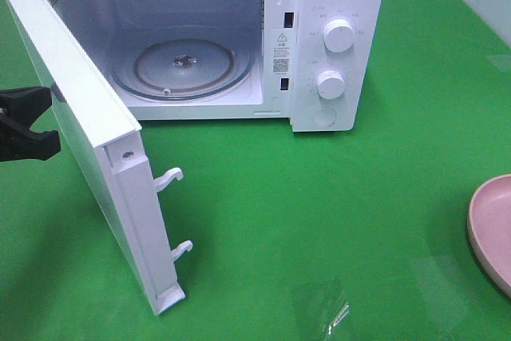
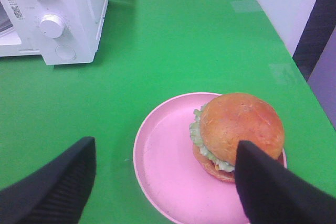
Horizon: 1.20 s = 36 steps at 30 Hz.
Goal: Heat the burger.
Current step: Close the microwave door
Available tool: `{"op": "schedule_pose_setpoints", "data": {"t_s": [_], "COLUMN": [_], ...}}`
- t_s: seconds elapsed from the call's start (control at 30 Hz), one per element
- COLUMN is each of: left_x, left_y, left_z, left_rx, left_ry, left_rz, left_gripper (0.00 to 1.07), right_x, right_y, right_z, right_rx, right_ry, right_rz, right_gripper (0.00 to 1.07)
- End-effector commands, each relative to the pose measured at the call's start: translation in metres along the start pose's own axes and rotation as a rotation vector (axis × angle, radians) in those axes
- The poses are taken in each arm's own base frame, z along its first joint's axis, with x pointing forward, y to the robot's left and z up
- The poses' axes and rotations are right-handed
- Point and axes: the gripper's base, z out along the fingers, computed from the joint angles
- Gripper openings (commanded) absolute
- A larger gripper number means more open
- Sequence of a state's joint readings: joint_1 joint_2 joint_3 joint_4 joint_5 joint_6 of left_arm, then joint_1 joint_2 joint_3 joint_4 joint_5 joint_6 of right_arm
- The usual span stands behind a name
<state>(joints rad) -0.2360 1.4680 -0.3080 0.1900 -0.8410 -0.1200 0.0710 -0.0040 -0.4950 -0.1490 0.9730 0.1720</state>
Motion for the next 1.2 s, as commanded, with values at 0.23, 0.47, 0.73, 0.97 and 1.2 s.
{"op": "schedule_pose_setpoints", "data": {"t_s": [0.23,0.47,0.73,0.97,1.2], "left_x": [-0.013,-0.01,0.002,0.005,0.001], "left_y": [0.001,0.003,-0.012,-0.02,-0.031], "left_z": [0.01,0.019,0.03,0.035,0.053], "left_rx": [-0.008,-0.01,0.029,0.041,0.063], "left_ry": [-0.015,0.016,0.026,0.014,0.004], "left_rz": [-0.018,-0.022,-0.043,-0.063,-0.066], "left_gripper": [0.0,0.0,0.0,0.0,0.0], "right_x": [0.001,0.001,0.001,0.001,0.001], "right_y": [0.0,0.0,0.0,0.0,0.0], "right_z": [-0.004,-0.004,-0.004,-0.004,-0.004], "right_rx": [0.002,0.002,0.002,0.002,0.002], "right_ry": [-0.036,-0.036,-0.036,-0.036,-0.036], "right_rz": [-0.007,-0.007,-0.007,-0.007,-0.007], "right_gripper": [0.71,0.71,0.71,0.71,0.71]}}
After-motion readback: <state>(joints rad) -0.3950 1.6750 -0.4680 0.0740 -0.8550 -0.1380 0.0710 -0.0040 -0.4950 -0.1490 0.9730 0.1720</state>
